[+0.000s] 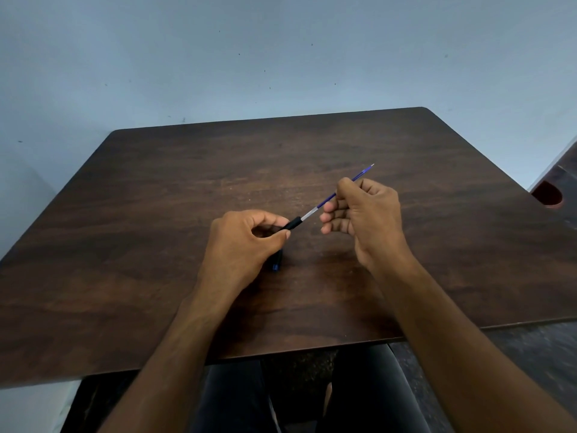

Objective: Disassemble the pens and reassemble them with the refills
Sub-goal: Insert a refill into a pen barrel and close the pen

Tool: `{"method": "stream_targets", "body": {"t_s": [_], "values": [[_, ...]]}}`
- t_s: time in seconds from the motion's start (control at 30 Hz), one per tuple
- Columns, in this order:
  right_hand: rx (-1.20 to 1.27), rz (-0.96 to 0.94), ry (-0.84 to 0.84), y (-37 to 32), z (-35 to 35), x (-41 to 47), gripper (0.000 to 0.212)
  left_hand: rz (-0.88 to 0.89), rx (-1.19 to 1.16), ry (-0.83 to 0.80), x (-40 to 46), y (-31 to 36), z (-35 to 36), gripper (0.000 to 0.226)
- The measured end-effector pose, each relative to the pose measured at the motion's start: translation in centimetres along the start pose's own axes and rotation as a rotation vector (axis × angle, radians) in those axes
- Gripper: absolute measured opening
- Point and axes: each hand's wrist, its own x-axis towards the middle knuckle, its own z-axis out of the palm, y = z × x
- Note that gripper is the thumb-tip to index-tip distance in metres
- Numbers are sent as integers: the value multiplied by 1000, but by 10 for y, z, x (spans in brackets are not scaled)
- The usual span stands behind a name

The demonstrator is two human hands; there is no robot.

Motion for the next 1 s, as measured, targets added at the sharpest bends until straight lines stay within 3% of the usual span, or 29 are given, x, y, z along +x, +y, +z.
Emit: {"method": "stream_targets", "body": {"t_s": [0.27,0.47,1.0], "values": [[-7,-84,-32,1,0,-6,12,37,7,14,0,-2,-2,19],[33,-129,-29,6,-1,-9,18,47,19,35,0,-2,-2,19],[-66,-50,-165,33,12,-21,8,106,87,45,1,-5,-3,23]]}}
